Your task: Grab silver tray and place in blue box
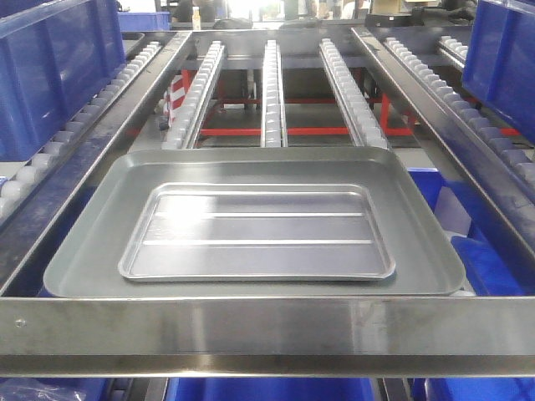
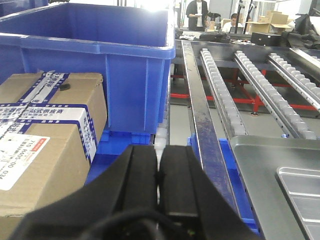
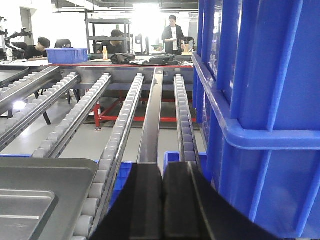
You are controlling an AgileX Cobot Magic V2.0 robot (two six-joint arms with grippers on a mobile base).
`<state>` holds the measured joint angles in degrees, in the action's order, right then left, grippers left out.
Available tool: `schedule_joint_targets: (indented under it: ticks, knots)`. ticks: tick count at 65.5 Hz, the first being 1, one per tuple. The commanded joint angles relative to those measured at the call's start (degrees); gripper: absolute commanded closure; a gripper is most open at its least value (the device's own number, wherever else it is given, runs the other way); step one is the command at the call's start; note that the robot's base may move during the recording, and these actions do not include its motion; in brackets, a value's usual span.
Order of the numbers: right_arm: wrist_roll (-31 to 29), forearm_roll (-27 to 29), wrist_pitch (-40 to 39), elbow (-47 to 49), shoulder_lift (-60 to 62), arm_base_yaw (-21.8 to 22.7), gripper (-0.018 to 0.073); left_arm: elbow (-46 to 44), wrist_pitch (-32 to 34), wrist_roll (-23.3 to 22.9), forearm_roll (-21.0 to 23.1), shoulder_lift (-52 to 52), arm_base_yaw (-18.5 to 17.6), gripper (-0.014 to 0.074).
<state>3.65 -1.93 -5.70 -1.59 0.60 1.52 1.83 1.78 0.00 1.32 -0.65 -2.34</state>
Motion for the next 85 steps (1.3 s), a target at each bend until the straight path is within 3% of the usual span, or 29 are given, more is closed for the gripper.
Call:
schedule_joint_targets:
  ticks: [1,58,63,70,77,85]
  knots:
    - [-0.5,0.0,-5.0,1.0,1.2,-0.2,0.0508,0.9,4.7,-0.4,0.3,-0.8,0.0,0.0604]
    - [-0.5,0.0,-7.5,1.1,1.2,-0.2,0.0508,0.1,7.1,-0.4,0.2,-0.7,0.0,0.0604]
    - [-0.5,0.0,-5.1,2.0,0.8,-0.2,0.0508,-2.4,3.7,-0.4,0.2,-0.4,0.0,0.0603]
    - [-0.5,0.0,3.2,6.5,-2.1,-0.3,0.0508,-8.2,-3.5,-0.4,-0.8,2.0,0.0,0.0604]
    - [-0.5,0.0,12.4,13.4,-9.7,-0.3,0.0508,-14.7,-6.6,-0.4,-0.8,8.2,0.0,0.0604]
    - [-0.5,0.0,18.9,20.1,-21.6,-0.3,0.0508,-24.1,-20.7,-0.4,-0.2,19.2,0.0,0.0604]
